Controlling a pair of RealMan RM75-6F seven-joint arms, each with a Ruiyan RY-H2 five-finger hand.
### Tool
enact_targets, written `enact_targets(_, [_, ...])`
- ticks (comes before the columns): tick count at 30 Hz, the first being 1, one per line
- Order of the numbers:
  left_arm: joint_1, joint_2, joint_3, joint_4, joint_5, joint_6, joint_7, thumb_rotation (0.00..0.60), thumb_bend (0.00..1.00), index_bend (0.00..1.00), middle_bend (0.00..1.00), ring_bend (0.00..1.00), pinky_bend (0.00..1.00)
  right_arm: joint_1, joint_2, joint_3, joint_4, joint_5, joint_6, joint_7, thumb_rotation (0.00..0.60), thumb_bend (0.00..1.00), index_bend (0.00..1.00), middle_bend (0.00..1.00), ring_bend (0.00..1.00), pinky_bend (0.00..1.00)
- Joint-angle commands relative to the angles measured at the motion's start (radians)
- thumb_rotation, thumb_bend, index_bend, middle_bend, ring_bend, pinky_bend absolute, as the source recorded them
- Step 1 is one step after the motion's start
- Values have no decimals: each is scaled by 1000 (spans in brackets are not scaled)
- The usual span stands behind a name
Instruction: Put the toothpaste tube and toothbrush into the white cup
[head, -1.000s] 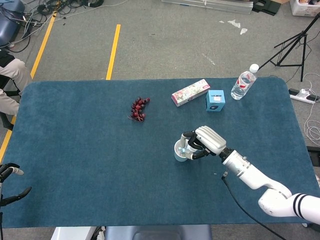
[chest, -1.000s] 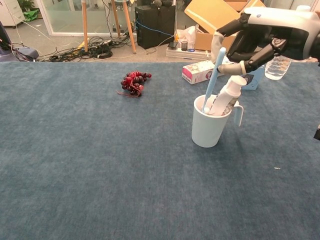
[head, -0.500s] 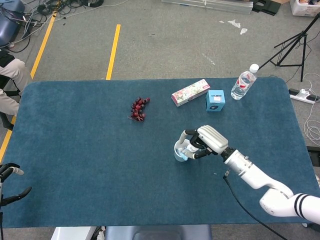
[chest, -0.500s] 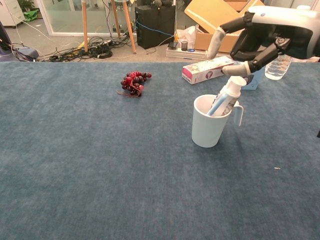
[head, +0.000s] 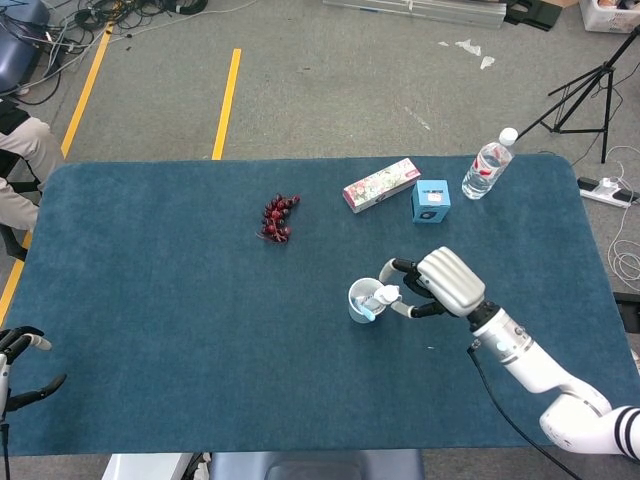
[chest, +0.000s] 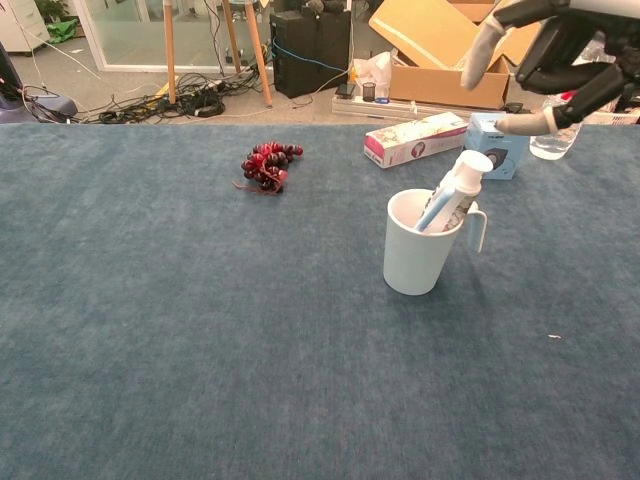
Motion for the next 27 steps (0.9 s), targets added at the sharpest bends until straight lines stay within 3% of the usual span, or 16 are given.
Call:
enact_targets(1, [-4,-6,3,0,1,-7,12,600,27,468,365,311,375,-104,64,-13,-98,12,100,-353,600,144,451,973,922,998])
enact_targets(4, [-7,-12,4,1,0,-14,24,600,28,468,365,311,375,-148,92,-34,-138,28,114,-509,600,143,445,851,812,934])
enact_targets(8, [-10,-20,5,1,-2,-20,40,600,27,468,365,311,375,-212,142,-71,-224,102,99,-767,600,144,434,591,557,660])
enact_targets(12, [-13,-26,6,3,-5,-26,49,600,27,468,365,311,375,-268,122,-80,-248,129,149,-854,600,146,431,423,362,472])
enact_targets(15, [-14,-28,5,5,-7,-27,50,600,28,468,365,311,375,-314,85,-78,-219,113,222,-872,600,146,431,362,301,415])
enact_targets(21, [-21,-35,4,16,-8,-36,50,600,28,468,365,311,375,-399,11,-67,-160,78,360,-838,600,148,432,345,286,394])
enact_targets(27, [-26,-42,5,19,-12,-46,58,600,28,468,365,311,375,-445,-3,-61,-130,84,394,-757,600,149,432,345,286,394])
